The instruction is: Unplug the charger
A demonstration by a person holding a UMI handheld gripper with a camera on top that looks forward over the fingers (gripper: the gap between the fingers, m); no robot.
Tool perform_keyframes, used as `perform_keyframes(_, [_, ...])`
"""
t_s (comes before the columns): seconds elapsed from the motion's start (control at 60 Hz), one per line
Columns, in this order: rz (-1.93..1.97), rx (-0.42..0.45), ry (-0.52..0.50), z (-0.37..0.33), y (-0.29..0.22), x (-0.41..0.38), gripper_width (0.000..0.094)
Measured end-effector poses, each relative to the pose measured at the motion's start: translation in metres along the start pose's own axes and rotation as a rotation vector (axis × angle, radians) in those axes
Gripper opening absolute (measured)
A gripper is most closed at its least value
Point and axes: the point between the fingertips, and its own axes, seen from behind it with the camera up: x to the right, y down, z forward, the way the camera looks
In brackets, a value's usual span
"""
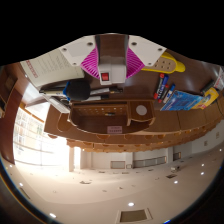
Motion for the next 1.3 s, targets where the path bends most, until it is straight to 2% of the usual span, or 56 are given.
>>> perform_keyframes(0.083, [0.044, -0.048, -0.021, 0.009, 0.028, 0.005, 0.0367])
perform_keyframes(0.167, [0.053, -0.065, 0.017, 0.002, 0.031, 0.015, 0.0434])
perform_keyframes(0.3, [0.023, -0.049, 0.035, -0.015, 0.018, 0.022, 0.079])
perform_keyframes(0.35, [0.022, -0.049, 0.032, -0.026, 0.013, 0.022, 0.086])
perform_keyframes(0.567, [-0.01, -0.032, 0.024, -0.113, -0.009, 0.017, 0.0846])
perform_keyframes(0.95, [-0.048, -0.044, 0.007, -0.266, 0.009, 0.002, 0.0847])
perform_keyframes(1.3, [-0.087, -0.041, -0.001, -0.303, 0.018, 0.0, 0.0847])
